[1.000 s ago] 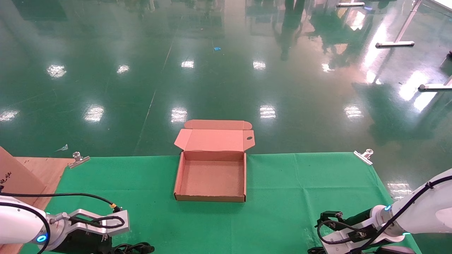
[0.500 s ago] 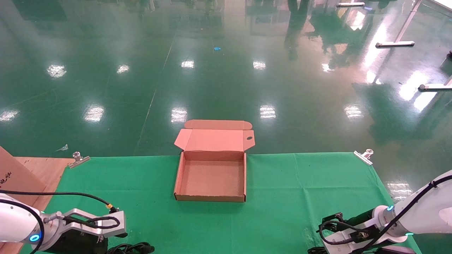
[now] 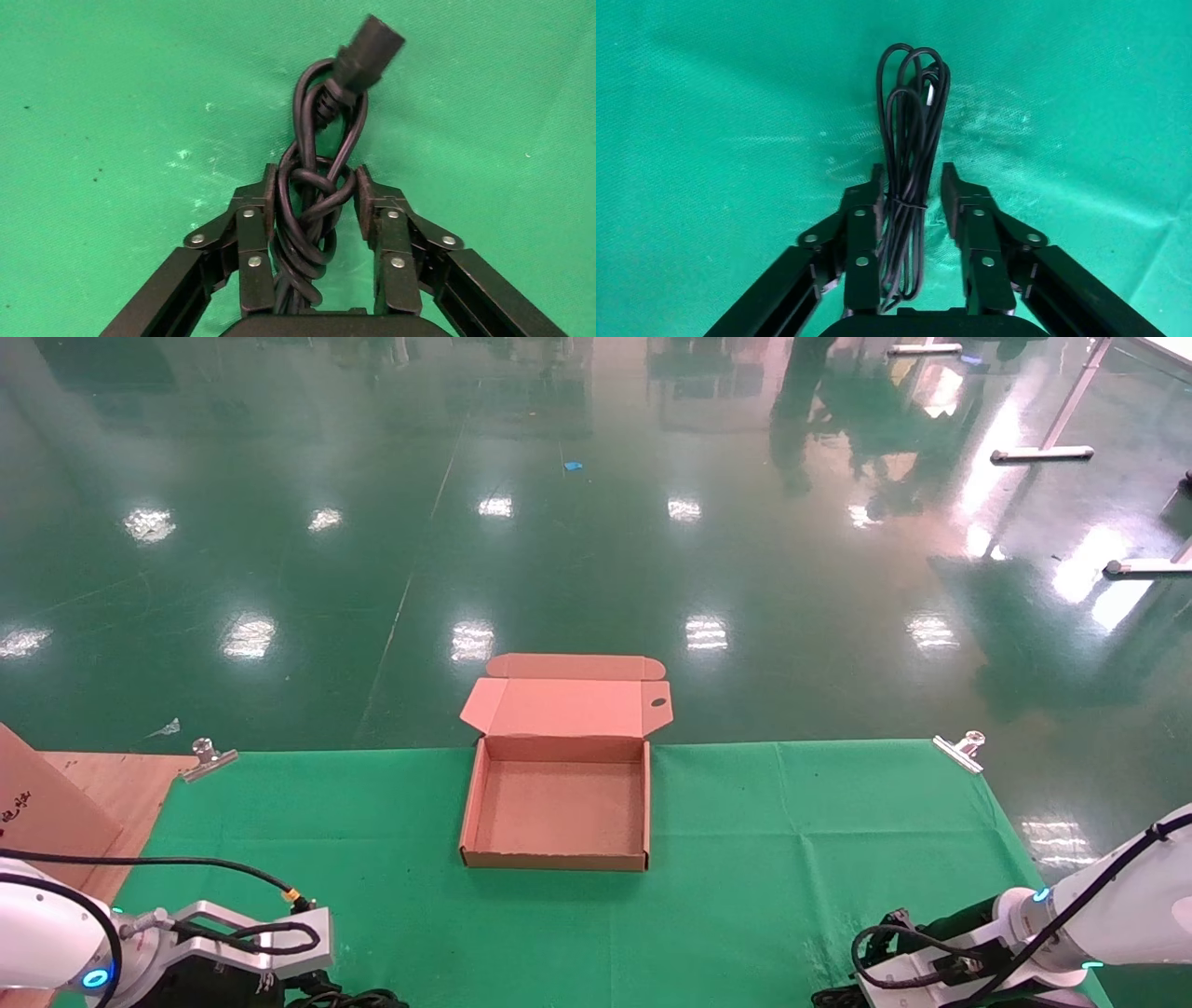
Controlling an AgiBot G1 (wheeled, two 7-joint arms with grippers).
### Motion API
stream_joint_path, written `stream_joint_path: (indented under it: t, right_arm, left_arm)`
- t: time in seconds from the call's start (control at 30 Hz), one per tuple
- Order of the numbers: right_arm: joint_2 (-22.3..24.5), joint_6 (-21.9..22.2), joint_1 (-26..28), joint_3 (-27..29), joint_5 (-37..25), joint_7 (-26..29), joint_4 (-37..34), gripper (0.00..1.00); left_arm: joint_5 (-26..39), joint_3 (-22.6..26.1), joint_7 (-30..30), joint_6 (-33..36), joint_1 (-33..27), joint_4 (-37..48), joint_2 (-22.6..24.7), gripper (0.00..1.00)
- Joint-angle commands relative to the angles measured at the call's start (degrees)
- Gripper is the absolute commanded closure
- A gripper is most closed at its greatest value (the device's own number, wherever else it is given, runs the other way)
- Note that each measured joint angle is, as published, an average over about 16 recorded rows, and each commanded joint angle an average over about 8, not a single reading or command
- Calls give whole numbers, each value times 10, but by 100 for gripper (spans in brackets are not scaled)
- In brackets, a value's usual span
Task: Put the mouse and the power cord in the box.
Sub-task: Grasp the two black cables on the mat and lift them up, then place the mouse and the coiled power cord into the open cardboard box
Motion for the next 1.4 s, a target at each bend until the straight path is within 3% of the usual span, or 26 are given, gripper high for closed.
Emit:
stream_joint_path:
  t: [0.03,0.43,0.93,1.2,1.4]
  right_arm:
    - [0,1,-1,0,0,0,-1,100]
    - [6,-13,12,5,7,2,-2,100]
    - [25,-124,134,26,37,9,17,100]
    - [-3,-151,196,34,49,39,29,100]
    - [-38,-157,241,39,56,63,43,100]
  left_arm:
    - [-1,0,0,-2,3,1,2,100]
    - [1,1,0,32,-20,-4,-4,100]
    - [8,7,4,193,-125,-28,22,100]
    - [13,10,-1,172,-187,-38,63,100]
    - [15,9,-4,96,-237,-49,103,100]
